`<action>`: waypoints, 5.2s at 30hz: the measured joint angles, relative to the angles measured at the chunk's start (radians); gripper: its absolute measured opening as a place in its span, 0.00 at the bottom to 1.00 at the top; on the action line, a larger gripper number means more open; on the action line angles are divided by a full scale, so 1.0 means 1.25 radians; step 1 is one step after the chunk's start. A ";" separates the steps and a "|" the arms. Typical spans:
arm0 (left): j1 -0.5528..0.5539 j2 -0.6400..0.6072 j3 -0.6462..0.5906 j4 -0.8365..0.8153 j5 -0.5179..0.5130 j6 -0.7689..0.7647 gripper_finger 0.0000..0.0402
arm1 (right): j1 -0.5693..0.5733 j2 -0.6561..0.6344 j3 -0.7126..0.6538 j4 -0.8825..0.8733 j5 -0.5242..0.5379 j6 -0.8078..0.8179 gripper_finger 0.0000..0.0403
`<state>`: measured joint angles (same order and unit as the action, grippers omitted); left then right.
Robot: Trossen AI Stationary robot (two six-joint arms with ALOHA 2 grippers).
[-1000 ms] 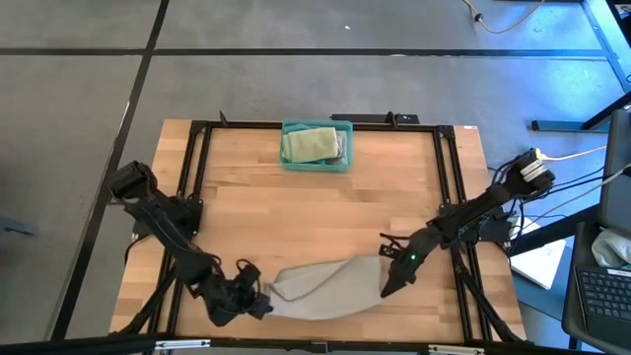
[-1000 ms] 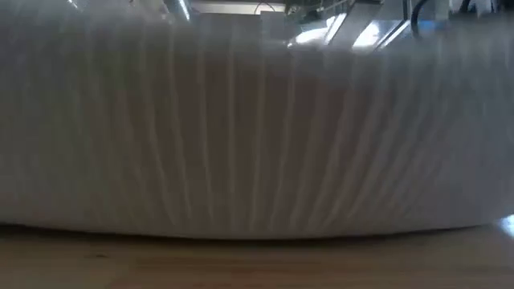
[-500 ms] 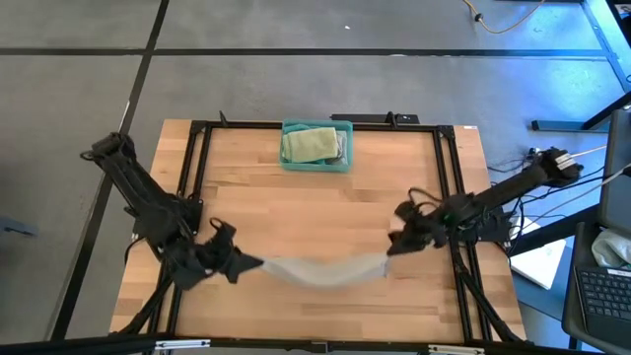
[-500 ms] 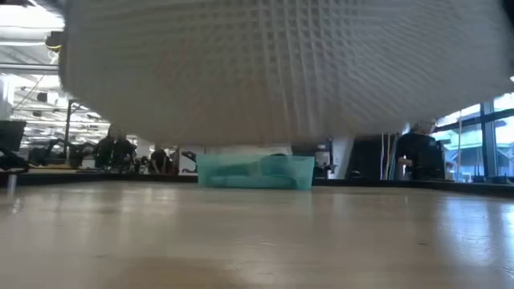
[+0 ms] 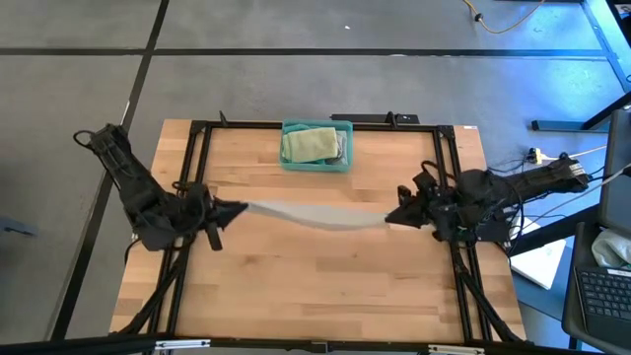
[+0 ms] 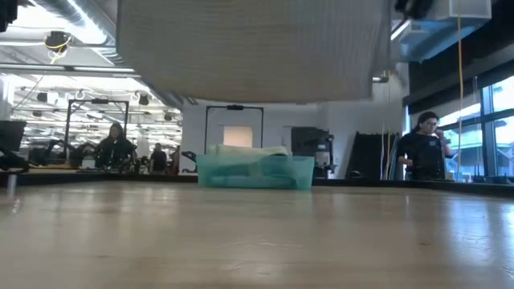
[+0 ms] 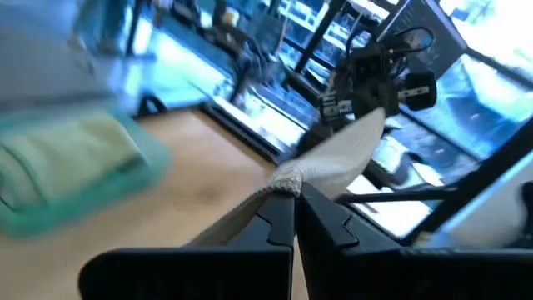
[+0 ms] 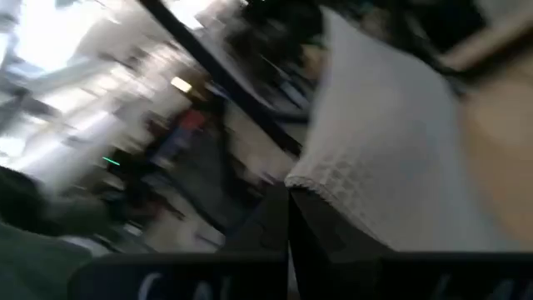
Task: Fold microfiber towels
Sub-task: Fold the gray towel
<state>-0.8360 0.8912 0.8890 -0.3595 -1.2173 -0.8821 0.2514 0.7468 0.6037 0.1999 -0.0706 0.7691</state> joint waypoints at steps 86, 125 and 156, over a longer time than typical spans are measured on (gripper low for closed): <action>-0.108 0.643 -0.001 0.247 0.418 -0.381 0.06 | 0.165 0.250 -0.101 -0.231 -0.237 0.103 0.38; -0.069 0.642 -0.001 0.294 0.499 -0.382 0.12 | 0.175 0.547 -0.101 0.054 -0.230 0.582 0.45; 0.027 0.635 -0.001 0.319 0.503 -0.275 0.12 | 0.105 0.505 -0.005 -0.044 -0.087 -0.069 0.35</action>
<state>-0.8028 1.6848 0.8883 0.0389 -0.5879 -1.2253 0.3830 1.3785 0.5975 0.1452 -0.1797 0.6827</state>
